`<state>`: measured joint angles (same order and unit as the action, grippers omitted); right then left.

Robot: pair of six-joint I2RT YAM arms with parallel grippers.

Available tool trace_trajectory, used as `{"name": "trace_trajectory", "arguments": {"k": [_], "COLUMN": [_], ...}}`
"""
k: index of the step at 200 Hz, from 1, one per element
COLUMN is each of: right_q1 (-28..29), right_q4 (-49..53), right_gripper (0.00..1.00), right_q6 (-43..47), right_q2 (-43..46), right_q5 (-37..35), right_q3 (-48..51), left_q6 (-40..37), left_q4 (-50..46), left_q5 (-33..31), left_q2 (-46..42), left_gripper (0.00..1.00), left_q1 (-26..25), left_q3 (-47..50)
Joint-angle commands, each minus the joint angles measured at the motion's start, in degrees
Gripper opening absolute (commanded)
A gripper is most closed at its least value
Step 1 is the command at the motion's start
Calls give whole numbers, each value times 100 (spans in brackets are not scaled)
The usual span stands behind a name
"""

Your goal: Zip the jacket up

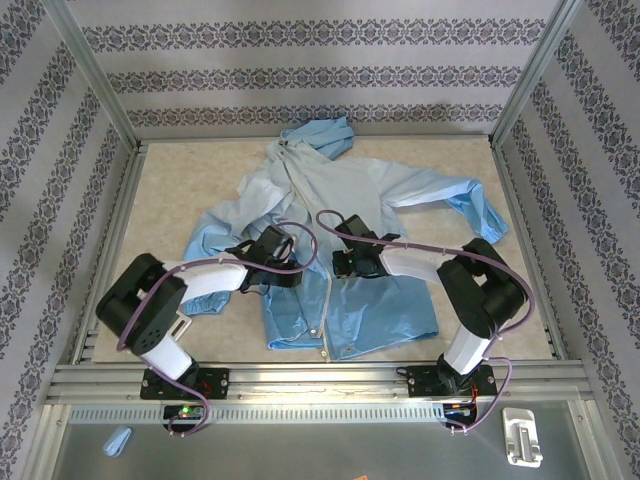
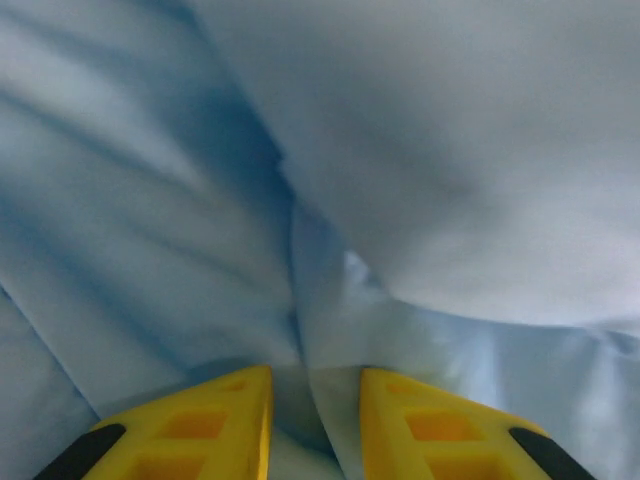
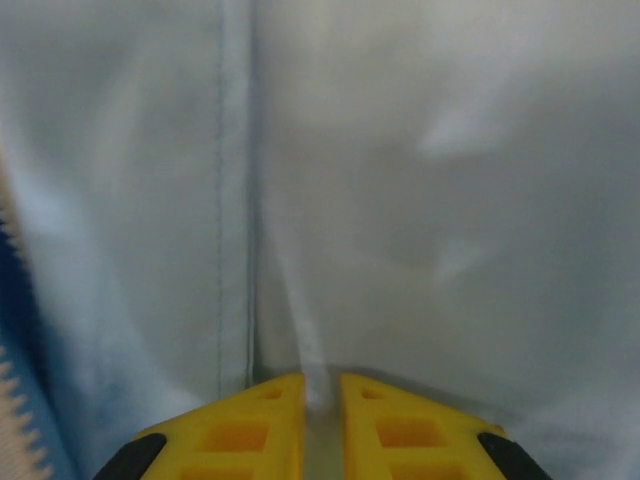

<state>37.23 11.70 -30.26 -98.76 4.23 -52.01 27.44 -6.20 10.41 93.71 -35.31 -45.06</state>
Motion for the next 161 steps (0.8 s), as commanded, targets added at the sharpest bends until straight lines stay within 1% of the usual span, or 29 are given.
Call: {"name": "trace_trajectory", "arguments": {"k": [1, 40, 65, 95, 131, 161], "right_q1": [-53, -272, -389, -527, -650, -735], "right_q4": [-35, -102, -87, -13, 6, 23], "right_gripper": [17, 17, 16, 14, 11, 10], "right_q6": [-160, -278, -264, -219, -243, -248], "right_q2": [-117, -352, -484, -747, -1030, -1337], "right_q5": [113, 348, 448, 635, 697, 728], "right_q3": [-310, -377, -464, -701, -1028, -1400], "left_q6": [249, 294, 393, 231, -24, -269], "left_q4": [-184, -606, -637, -700, -828, -974], "left_q5": [-484, -706, -743, -529, -289, -168], "left_q2": [237, 904, 1109, 1329, 1634, 1952], "left_gripper": [27, 27, 27, 26, 24, 22], "left_q1": [-46, 123, 332, 644, 1178, 1521], "left_q3": [-373, -860, -941, -1205, -1606, -2085]}}
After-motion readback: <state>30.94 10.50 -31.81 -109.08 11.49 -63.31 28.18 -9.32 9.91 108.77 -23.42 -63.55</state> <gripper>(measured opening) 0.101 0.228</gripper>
